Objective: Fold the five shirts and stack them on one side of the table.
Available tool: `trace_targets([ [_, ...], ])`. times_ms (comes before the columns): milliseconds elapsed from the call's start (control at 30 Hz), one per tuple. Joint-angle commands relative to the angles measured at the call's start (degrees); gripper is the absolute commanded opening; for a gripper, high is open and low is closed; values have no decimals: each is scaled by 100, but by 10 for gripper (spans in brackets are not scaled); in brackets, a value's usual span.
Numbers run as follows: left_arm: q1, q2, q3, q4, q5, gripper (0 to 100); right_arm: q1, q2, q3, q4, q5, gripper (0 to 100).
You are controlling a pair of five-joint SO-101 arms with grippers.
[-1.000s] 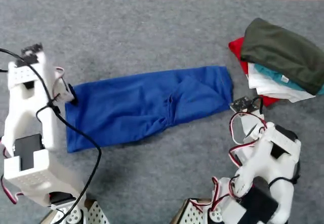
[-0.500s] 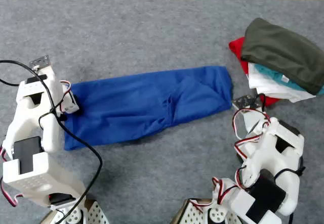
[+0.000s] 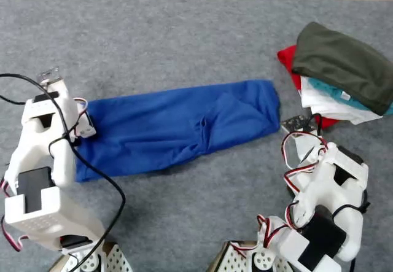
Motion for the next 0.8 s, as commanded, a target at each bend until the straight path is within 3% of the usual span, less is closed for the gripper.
trace_targets([
  [0, 290, -101, 97, -26, -44, 15, -84, 40, -171, -18, -97, 5],
  [267, 554, -163, -193, 299, -18, 18, 92, 31, -171, -26, -97, 5],
  [400, -9, -101, -958, 1046, -255, 18, 259, 31, -180, -70, -88, 5],
  [567, -809, -101, -1275, 1116, -958, 18, 259, 31, -180, -70, -88, 5],
  [767, -1345, -110, -1319, 1108, -1292, 18, 242, 31, -180, -70, -88, 5],
])
